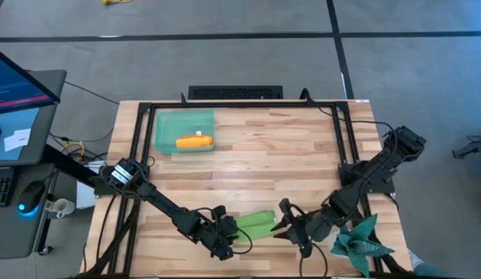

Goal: Roll microfiber towels into tight, uniform cylinder then place into a basket
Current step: Roll the green microfiber cloth

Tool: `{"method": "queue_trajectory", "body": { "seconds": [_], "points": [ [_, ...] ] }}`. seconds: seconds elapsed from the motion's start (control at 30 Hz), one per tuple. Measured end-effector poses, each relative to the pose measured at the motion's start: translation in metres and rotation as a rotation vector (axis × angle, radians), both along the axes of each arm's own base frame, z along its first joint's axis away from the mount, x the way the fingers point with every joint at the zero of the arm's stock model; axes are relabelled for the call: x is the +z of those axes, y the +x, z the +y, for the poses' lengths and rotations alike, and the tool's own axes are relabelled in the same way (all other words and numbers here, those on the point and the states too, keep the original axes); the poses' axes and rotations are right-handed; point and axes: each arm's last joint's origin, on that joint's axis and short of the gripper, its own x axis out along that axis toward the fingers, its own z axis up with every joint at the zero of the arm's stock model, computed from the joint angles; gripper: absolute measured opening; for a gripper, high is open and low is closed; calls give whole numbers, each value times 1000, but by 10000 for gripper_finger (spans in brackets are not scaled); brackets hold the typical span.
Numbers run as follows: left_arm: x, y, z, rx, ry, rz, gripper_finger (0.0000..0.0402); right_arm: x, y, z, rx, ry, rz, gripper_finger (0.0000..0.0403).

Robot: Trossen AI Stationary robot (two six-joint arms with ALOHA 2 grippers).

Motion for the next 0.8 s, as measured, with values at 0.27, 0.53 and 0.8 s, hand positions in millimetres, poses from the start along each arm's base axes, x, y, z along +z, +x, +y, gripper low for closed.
{"method": "queue_trajectory", "body": {
  "seconds": [0.27,0.53,0.8],
  "points": [
    [0,0,0,1,2,-1,121,-25,10,12,52,65,61,168],
    [0,0,0,5,7,-5,121,-61,15,20,52,-76,102,215],
    [0,0,0,6,7,-6,121,-91,24,11,-39,-96,210,211]
  ]
}}
